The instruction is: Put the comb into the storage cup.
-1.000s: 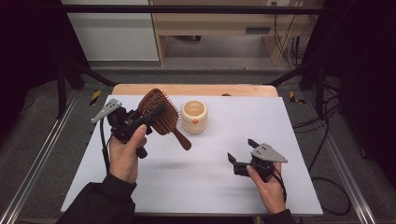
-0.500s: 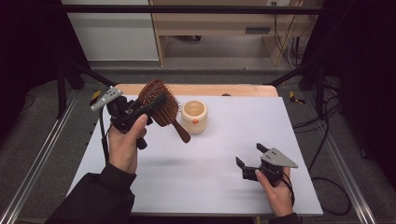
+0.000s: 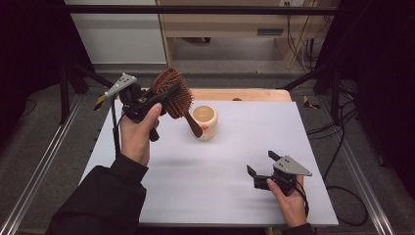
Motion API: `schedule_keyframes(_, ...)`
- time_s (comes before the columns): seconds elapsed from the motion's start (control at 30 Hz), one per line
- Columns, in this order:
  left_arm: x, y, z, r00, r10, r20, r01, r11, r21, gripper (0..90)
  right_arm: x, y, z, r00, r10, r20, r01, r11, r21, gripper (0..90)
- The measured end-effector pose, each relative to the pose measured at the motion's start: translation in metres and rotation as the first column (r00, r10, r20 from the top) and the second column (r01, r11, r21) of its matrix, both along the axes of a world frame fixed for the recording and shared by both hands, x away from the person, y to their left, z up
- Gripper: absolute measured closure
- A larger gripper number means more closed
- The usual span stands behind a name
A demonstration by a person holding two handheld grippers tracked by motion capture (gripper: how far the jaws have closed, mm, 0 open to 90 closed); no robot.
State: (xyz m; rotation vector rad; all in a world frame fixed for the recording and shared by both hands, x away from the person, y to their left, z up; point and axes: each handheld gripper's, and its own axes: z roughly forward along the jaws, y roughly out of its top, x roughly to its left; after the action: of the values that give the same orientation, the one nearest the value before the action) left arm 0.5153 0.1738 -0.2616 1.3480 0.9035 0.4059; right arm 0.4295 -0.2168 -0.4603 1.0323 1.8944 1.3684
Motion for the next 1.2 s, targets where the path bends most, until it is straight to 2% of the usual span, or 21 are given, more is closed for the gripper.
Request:
schedule_keyframes(0.37, 0.017, -0.002, 0.000, 0.9998, 0.012, -0.017, -0.012, 0.9999, -0.006, 50.1, 0.000, 0.001, -0.001, 1.0000, 0.006, -0.005, -0.006, 1.000, 0.004, 6.5)
schedule_keyframes(0.7, 0.026, -0.003, 0.001, 0.9995, 0.026, -0.020, -0.026, 0.9996, -0.014, 50.1, 0.000, 0.000, 0.000, 0.9999, 0.013, -0.003, -0.013, 1.000, 0.010, 6.3)
schedule_keyframes(0.97, 0.035, -0.003, 0.001, 0.9990, 0.035, -0.026, -0.035, 0.9994, -0.001, 50.1, 0.000, 0.001, -0.001, 0.9997, 0.025, -0.006, -0.025, 1.000, 0.012, 6.3)
schedule_keyframes(1.2, 0.042, -0.002, 0.005, 0.9986, 0.047, -0.025, -0.047, 0.9987, -0.017, 50.0, -0.001, 0.002, -0.001, 0.9995, 0.032, -0.004, -0.032, 0.999, 0.014, 6.3)
